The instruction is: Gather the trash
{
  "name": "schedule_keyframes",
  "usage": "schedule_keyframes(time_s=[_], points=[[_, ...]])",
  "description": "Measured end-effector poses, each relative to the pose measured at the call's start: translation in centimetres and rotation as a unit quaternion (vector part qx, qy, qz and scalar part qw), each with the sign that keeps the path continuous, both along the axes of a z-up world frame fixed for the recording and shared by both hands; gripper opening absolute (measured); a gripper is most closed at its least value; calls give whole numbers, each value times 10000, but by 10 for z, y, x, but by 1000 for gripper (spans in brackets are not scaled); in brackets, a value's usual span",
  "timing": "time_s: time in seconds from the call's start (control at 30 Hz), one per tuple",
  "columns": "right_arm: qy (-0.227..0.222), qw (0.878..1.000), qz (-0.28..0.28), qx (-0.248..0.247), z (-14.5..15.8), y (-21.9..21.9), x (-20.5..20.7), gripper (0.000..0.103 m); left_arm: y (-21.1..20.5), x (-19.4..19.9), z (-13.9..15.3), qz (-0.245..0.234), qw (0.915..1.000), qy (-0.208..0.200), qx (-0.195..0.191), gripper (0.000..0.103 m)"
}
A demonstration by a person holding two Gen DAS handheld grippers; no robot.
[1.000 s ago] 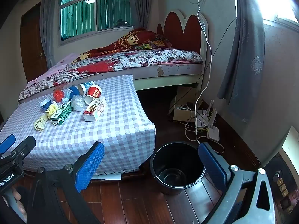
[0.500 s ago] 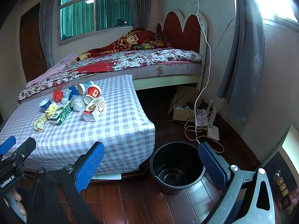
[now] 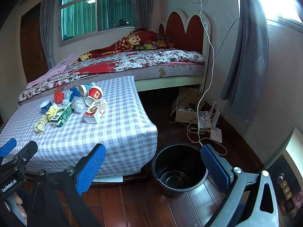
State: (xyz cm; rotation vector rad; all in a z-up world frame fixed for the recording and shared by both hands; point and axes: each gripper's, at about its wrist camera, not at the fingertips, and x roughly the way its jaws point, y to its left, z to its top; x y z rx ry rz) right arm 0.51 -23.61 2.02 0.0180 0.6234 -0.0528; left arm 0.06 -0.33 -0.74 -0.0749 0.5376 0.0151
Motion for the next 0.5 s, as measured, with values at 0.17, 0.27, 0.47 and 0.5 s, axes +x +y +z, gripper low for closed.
schedule_keyframes(time_s=[0.17, 0.27, 0.47, 0.5], points=[[3, 10000, 5, 1, 0, 0, 0, 102, -1, 1, -1, 4, 10000, -7, 3, 102], [1, 10000, 6, 5, 0, 1, 0, 102, 0, 0, 0, 1, 10000, 0, 2, 102], [4, 10000, 11, 13, 1, 0, 1, 102, -1, 1, -1, 2, 10000, 3, 1, 102], [2, 10000, 8, 13, 1, 0, 1, 102, -1, 1, 0, 9, 10000, -2, 2, 102]])
